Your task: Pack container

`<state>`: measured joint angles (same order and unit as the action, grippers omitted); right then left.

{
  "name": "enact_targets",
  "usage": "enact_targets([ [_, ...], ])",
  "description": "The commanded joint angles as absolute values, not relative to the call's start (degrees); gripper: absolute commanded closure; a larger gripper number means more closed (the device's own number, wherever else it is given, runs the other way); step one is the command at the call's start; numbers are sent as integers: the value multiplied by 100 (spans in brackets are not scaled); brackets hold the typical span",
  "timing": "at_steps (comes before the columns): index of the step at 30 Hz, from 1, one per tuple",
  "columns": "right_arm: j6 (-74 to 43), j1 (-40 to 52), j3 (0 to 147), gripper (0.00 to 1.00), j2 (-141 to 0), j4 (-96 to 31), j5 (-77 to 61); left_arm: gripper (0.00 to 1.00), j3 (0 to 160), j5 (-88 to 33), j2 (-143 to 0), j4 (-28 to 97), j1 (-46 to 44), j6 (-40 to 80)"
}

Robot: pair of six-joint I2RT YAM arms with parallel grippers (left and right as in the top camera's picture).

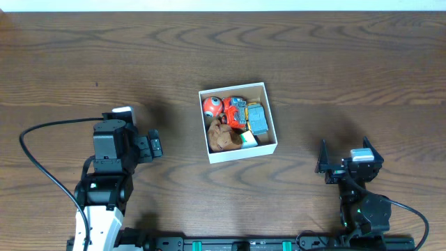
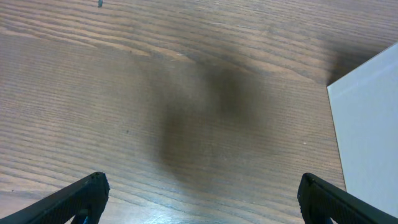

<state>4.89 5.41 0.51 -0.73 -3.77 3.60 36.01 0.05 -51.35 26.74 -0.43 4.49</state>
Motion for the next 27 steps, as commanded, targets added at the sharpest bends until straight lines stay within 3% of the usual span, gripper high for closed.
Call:
enact_targets([
  [1,563,532,32,1,-32,-392,316,2,3601,71,-5157,2672,-45,482],
  [8,565,530,32,1,-32,-392,316,2,3597,49,-4884,3216,-45,484],
  [17,565,532,32,1,-32,-392,316,2,2864,71,-2554,3723,-38,416],
  [27,565,530,32,1,-32,-390,316,2,1284,45,-980,2290,-38,231],
])
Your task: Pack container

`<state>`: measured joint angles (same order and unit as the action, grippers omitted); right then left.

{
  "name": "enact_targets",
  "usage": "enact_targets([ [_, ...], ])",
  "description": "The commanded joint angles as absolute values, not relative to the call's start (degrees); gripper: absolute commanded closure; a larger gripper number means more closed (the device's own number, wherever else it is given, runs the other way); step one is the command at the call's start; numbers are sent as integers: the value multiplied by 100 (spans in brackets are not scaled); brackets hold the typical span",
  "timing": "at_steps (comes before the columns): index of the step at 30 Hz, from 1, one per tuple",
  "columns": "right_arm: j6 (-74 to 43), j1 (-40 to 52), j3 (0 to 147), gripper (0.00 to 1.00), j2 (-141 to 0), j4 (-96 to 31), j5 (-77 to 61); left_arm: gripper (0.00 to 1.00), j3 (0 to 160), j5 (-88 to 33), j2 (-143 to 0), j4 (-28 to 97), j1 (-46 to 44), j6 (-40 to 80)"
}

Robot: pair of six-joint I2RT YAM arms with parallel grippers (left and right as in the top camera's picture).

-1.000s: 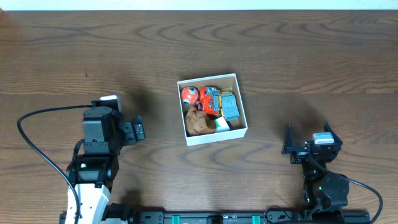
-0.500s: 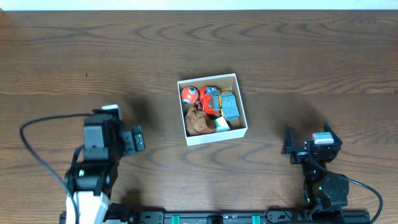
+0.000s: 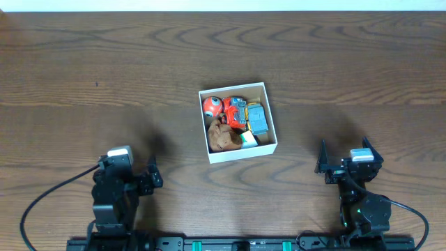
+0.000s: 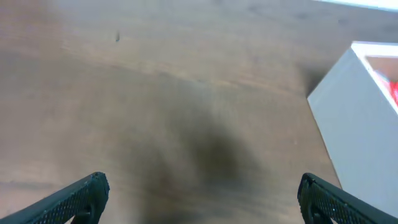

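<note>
A white open box (image 3: 238, 122) sits mid-table, filled with toys: an orange ball (image 3: 212, 105), a red piece (image 3: 235, 111), a grey-blue block (image 3: 257, 120), a brown plush (image 3: 223, 137) and a yellow-green piece (image 3: 249, 139). In the left wrist view its white wall (image 4: 364, 124) shows at the right. My left gripper (image 3: 153, 179) is open near the table's front left, far from the box, with bare wood between its fingertips (image 4: 81, 196). The right gripper (image 3: 345, 164) rests open at the front right with nothing in it.
Dark wood table (image 3: 104, 70) all round the box. Black cables (image 3: 49, 195) trail from both arm bases along the front edge.
My left arm has drawn back toward the front edge, from beside the box's left side to low at the front left. The box now looks farther off in the wrist view. Right arm unchanged.
</note>
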<state>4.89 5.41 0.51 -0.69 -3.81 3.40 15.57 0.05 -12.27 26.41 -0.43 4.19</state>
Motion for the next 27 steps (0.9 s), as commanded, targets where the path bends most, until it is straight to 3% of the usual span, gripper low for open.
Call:
enact_targets([
  [1,563,530,30,1,-32,-392,316,2,1125,45,-891,1968,-38,167],
  [9,563,530,32,1,-32,-392,316,2,56,-519,-585,-370,-38,-644],
  [14,565,532,32,1,-32,-392,316,2,23,-707,-390,-161,-38,-1092],
  [17,563,530,32,1,-32,-392,316,2,23,-705,-128,362,-38,-843],
  [27,565,530,30,1,-32,-392,316,2,25,-705,-21,346,-40,-530],
])
